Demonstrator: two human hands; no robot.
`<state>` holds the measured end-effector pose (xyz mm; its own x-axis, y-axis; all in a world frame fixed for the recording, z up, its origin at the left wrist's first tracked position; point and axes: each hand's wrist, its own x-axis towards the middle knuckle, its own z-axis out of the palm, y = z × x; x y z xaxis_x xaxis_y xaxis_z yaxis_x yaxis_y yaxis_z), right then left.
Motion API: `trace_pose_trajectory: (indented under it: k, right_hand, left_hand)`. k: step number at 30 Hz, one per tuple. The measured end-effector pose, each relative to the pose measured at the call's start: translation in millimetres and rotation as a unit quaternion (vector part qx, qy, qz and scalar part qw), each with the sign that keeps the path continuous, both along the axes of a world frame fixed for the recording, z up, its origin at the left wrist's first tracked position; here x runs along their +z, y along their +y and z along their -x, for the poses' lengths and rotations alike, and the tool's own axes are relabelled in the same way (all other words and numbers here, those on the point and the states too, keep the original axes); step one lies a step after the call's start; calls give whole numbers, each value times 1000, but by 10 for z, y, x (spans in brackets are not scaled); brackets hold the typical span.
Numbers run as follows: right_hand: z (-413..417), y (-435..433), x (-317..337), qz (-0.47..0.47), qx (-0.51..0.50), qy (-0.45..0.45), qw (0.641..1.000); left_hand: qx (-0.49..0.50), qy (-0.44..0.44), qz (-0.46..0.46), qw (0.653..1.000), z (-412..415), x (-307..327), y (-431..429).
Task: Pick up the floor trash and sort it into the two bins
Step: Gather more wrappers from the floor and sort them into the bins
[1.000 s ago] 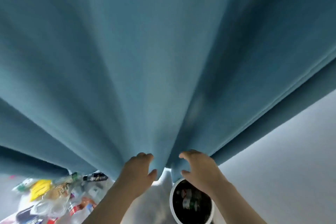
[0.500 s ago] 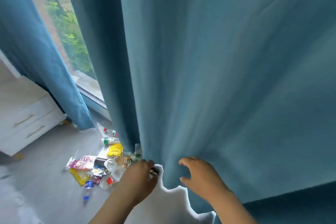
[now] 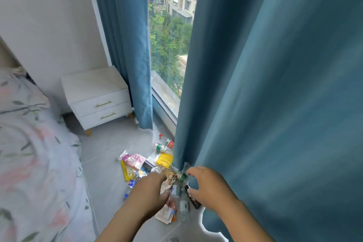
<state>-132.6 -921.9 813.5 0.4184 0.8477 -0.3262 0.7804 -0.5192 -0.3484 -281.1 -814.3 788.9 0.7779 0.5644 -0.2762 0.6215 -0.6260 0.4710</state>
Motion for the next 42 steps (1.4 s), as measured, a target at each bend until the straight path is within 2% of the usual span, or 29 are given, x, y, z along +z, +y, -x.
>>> trace_pose_trajectory:
  k: [11, 20, 25, 36, 42]
  right_hand:
    - [-365, 917, -89, 15, 119, 29, 992]
    - [-295, 1562, -130, 20, 181, 51, 982]
    - [-145, 2068, -220, 22, 185, 37, 982]
    - [503, 3077, -389, 54, 97, 50, 993]
    - [491, 3407, -381, 55, 73, 44, 995]
  left_hand:
    - [149, 28, 1, 988, -85, 87, 525]
    - [198, 54, 24, 978, 61, 41, 999]
    - [186, 52, 25, 981, 199, 9, 1525]
    - [112, 75, 31, 990, 835, 3, 2891]
    - [80, 82, 35, 993, 771, -47, 3303]
